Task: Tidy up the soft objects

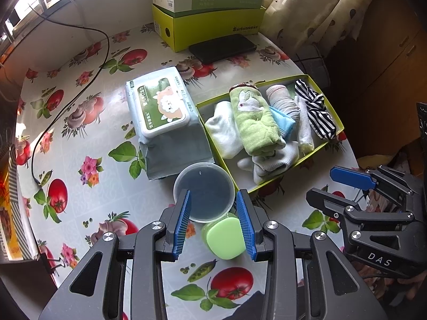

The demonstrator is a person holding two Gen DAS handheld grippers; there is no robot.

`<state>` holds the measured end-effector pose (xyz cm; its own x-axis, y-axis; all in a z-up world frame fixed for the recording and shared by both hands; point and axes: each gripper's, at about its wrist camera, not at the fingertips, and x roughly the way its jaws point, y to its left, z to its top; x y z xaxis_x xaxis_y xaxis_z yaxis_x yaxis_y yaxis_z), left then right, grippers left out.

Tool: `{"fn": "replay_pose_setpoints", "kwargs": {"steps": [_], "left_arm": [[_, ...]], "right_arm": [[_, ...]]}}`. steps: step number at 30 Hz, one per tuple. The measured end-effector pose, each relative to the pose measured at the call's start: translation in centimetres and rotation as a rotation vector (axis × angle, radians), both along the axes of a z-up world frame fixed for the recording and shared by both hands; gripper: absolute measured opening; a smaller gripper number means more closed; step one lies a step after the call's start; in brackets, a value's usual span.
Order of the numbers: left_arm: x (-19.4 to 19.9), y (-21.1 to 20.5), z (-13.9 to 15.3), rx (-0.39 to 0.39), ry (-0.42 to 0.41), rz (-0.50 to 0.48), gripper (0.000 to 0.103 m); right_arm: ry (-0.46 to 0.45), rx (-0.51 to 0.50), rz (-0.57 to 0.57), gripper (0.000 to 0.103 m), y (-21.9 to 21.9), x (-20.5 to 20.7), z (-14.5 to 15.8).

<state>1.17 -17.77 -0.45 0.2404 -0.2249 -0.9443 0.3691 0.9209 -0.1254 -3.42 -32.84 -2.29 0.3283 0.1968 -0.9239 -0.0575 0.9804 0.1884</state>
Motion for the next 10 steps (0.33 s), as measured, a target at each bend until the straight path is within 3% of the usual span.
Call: {"fn": "replay_pose_setpoints", "kwargs": {"steps": [10], "left_arm": [[-0.06,-0.94,0.11,0.018,-0.014,-0.031,0.037]], "right_arm": [[0.005,0.007,-0.003,0.051,0.03,0.14,-0.33]]}}
